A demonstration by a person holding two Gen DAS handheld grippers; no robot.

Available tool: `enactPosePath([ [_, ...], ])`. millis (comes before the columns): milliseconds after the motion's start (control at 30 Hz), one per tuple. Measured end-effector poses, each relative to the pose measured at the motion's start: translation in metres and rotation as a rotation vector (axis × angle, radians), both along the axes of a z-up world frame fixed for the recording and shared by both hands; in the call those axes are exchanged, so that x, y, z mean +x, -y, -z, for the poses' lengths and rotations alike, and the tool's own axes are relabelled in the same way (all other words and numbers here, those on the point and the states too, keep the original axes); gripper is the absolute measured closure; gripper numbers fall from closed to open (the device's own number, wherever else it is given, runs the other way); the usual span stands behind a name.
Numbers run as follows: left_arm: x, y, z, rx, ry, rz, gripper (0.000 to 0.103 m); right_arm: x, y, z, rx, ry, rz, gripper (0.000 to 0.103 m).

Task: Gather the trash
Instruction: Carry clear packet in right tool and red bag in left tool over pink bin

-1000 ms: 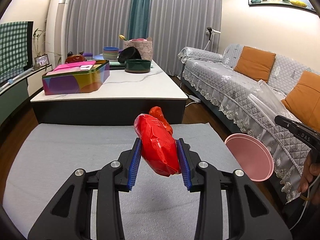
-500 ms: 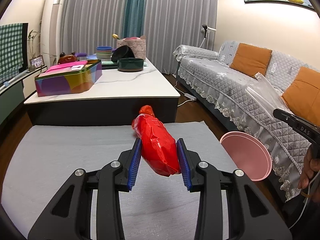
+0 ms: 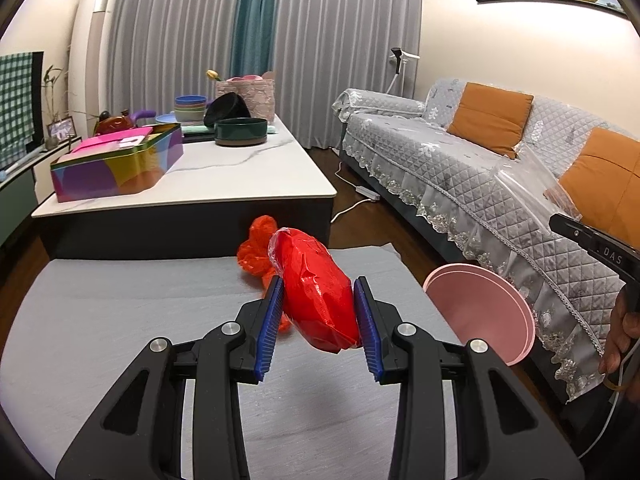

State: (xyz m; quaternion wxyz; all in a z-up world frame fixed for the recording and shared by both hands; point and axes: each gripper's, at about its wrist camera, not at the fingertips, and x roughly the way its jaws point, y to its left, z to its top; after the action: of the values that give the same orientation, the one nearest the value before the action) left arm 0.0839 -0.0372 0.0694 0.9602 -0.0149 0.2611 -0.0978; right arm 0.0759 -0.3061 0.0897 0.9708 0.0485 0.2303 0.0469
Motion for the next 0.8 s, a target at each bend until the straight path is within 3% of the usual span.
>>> enactPosePath([
  [800,0.024,0.073,-0.007,-0.014,0.006,0.113,0.067,-0.011,0.068,0.000,0.044,-0.008,0.132,0.096],
])
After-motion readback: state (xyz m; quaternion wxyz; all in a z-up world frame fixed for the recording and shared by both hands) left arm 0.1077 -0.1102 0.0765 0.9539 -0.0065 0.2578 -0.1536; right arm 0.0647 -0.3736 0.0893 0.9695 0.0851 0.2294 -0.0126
